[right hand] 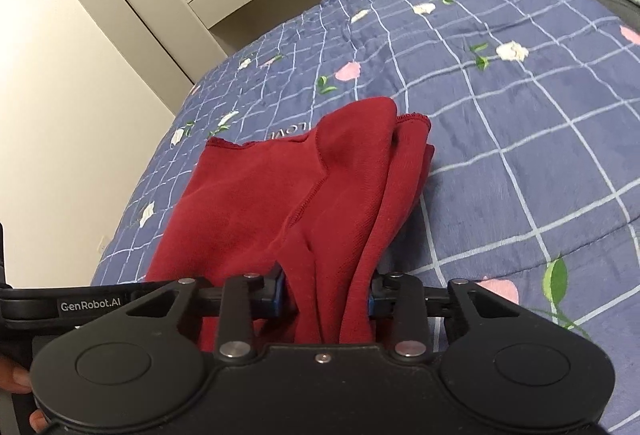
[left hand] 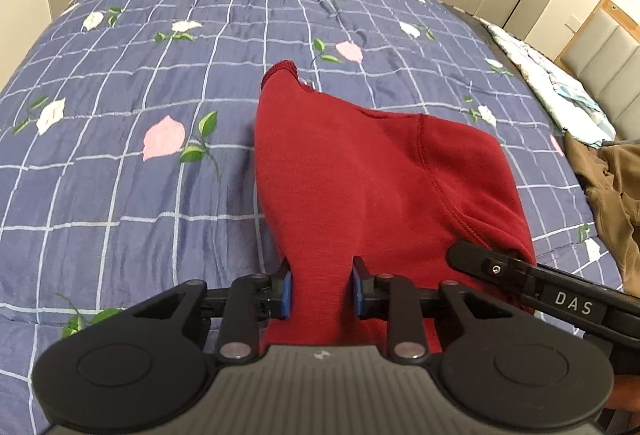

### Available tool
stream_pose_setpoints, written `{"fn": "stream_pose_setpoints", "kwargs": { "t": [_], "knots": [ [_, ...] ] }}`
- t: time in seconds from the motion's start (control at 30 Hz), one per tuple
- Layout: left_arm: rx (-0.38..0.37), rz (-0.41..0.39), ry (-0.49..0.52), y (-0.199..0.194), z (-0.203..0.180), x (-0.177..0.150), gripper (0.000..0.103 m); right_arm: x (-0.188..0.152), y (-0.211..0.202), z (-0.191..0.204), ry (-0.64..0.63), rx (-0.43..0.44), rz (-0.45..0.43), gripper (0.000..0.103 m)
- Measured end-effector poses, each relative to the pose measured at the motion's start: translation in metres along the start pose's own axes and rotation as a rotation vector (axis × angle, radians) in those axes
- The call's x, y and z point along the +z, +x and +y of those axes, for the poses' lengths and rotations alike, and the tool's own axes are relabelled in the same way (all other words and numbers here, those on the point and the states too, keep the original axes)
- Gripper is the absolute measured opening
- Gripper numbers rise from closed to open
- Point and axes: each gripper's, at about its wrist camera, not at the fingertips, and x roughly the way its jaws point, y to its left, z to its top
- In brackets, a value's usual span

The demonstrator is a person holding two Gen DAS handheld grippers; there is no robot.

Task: Fold small clothes
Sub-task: 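Lift the sweater edge with both grippers and fold it over the bundle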

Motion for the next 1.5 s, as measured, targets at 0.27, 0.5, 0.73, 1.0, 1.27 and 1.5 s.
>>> {"fn": "stream_pose_setpoints", "kwargs": {
  "t": [0.27,0.5,0.73,1.0,1.27,1.5],
  "knots": [
    [0.01,-0.038,0.006,-0.031,0.006,0.003,0.028,0.007,-0.015,0.026,-0.048,0.031,-0.023,0.035],
    [0.06,-0.064,-0.007,-0.069,0.032,0.001,0.028,0.003,-0.013,0.066,-0.07,0.1,-0.014,0.035],
    [0.131,-0.071,-0.045,-0.098,0.073,-0.009,0.029,-0.01,0.0,0.113,-0.092,0.162,0.026,0.035],
    [0.165,-0.026,-0.135,-0.089,0.112,-0.037,0.03,-0.039,0.027,0.139,-0.139,0.149,0.099,0.035],
    [0.177,-0.027,-0.17,-0.077,0.118,-0.062,0.032,-0.058,0.036,0.133,-0.173,0.121,0.125,0.036],
    [0.184,-0.032,-0.175,-0.078,0.116,-0.062,0.033,-0.057,0.036,0.135,-0.181,0.116,0.125,0.037]
  ]
}}
